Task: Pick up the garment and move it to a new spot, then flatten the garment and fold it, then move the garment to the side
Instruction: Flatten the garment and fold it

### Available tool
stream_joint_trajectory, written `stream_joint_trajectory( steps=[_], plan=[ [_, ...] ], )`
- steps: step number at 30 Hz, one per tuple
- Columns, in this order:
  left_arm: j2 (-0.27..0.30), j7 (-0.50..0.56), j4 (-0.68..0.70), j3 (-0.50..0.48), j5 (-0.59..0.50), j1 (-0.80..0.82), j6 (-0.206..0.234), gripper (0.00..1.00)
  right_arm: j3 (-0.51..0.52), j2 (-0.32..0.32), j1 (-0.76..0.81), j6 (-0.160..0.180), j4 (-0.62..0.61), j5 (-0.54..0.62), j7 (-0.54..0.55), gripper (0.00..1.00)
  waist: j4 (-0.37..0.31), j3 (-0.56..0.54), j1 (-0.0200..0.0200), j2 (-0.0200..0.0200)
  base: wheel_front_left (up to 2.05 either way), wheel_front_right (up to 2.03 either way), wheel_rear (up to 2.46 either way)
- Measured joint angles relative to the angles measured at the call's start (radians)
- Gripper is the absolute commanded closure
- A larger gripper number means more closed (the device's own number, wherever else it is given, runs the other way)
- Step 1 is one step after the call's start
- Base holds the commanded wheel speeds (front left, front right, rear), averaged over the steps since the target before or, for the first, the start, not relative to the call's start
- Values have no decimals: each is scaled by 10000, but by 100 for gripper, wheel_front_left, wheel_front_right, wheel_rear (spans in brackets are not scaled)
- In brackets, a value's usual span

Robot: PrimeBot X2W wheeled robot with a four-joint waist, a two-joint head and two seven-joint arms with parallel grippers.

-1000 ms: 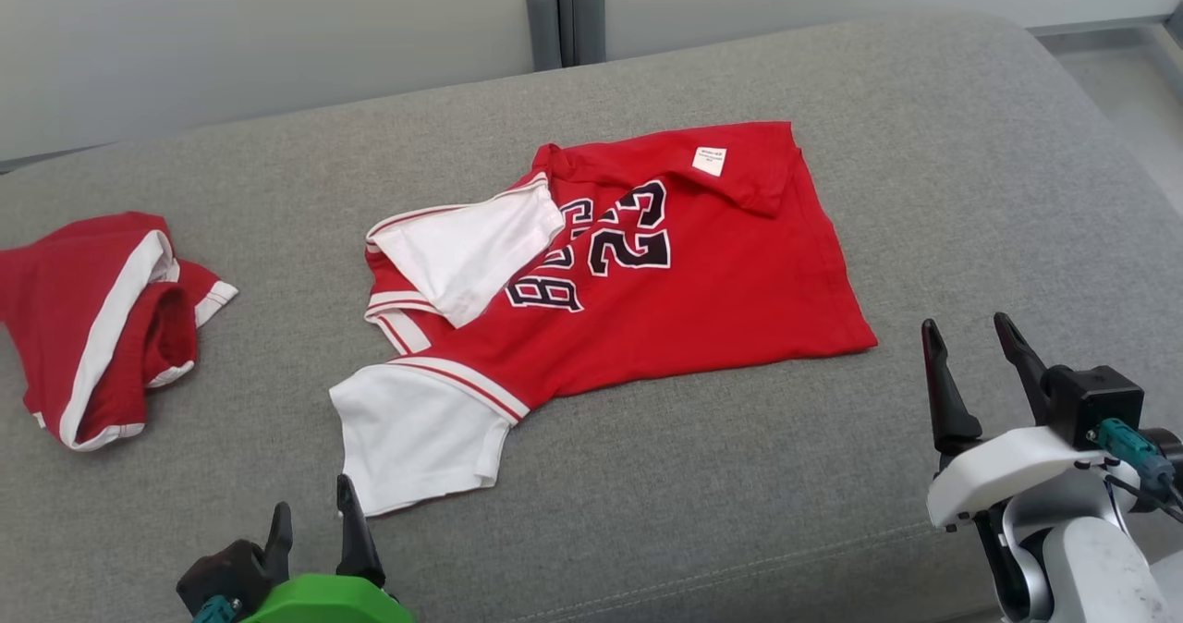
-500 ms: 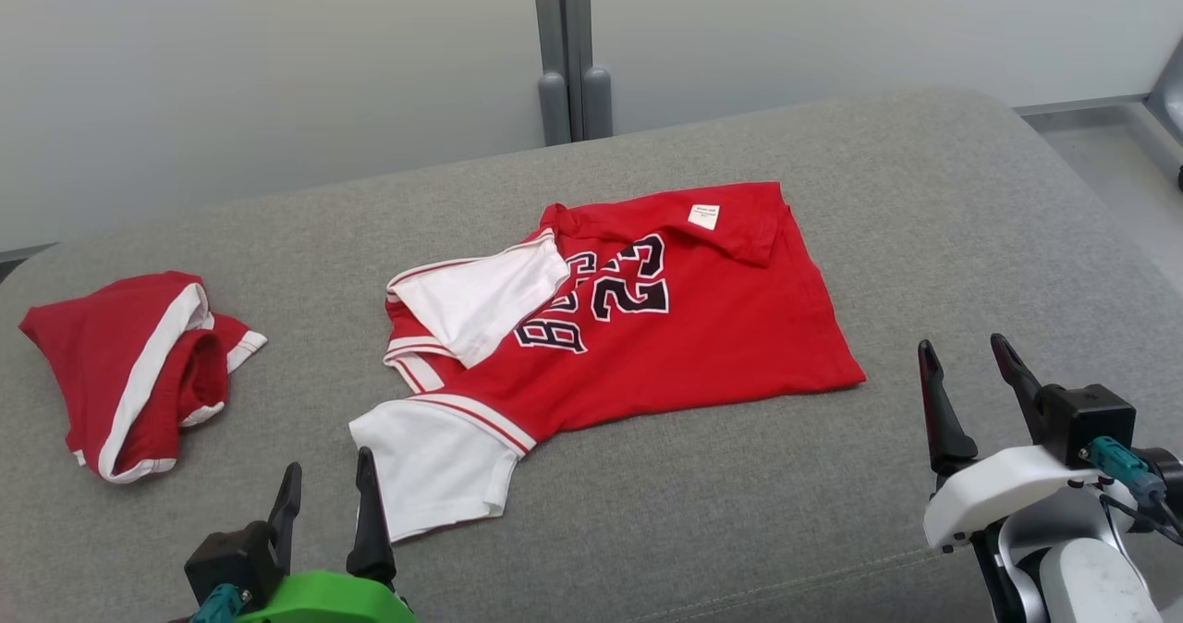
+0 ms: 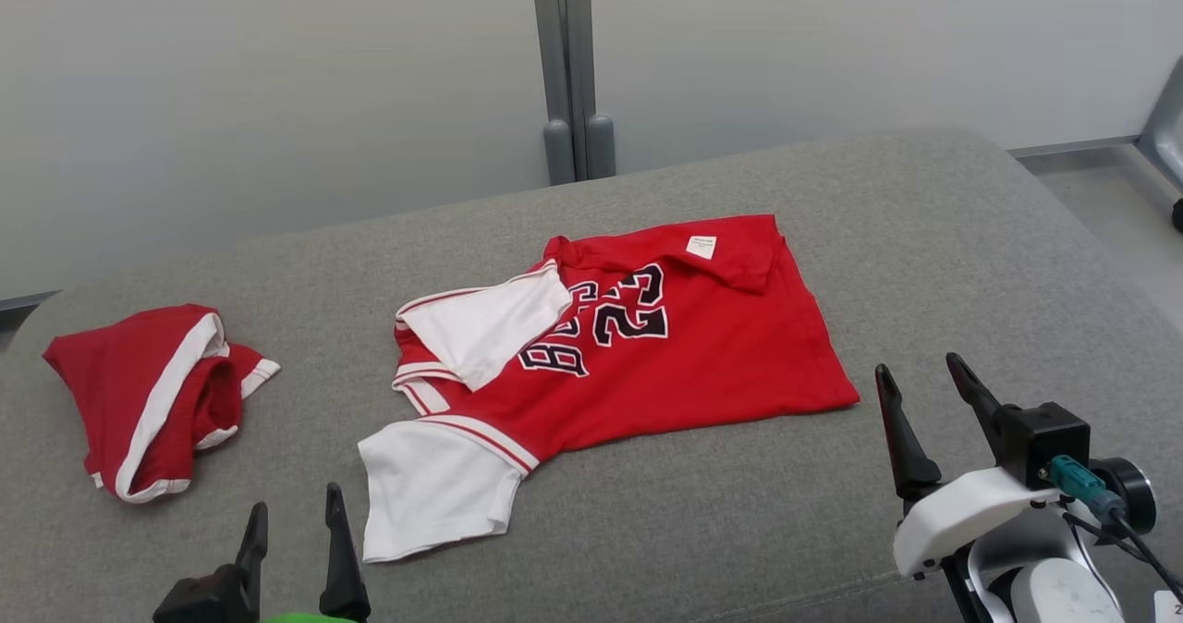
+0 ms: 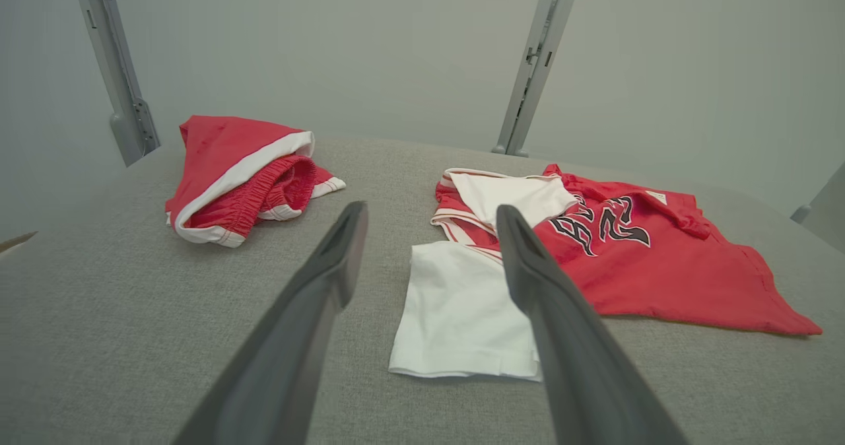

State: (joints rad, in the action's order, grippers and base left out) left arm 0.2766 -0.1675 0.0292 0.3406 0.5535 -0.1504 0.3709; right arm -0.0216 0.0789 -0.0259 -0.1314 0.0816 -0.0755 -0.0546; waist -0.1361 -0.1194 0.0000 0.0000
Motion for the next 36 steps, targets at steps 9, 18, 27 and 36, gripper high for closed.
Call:
stream_joint_trajectory(
  steps=[9,18,27,36],
  plan=[
    [161,169,420,-19,-13,-341,251,0,-40,-29,2,0,-48,12,0,0,39,42,0,0,0,0,0],
    [157,217,520,90,-33,-342,299,0,-163,-29,-99,0,8,17,-12,0,116,139,0,0,0,0,0],
    [205,226,560,111,-90,-315,343,0,-138,-8,-222,0,59,15,-58,0,185,232,0,0,0,0,0],
    [207,245,566,203,-111,-163,343,0,-182,10,-396,0,94,12,-88,0,276,405,0,0,0,0,0]
  ],
)
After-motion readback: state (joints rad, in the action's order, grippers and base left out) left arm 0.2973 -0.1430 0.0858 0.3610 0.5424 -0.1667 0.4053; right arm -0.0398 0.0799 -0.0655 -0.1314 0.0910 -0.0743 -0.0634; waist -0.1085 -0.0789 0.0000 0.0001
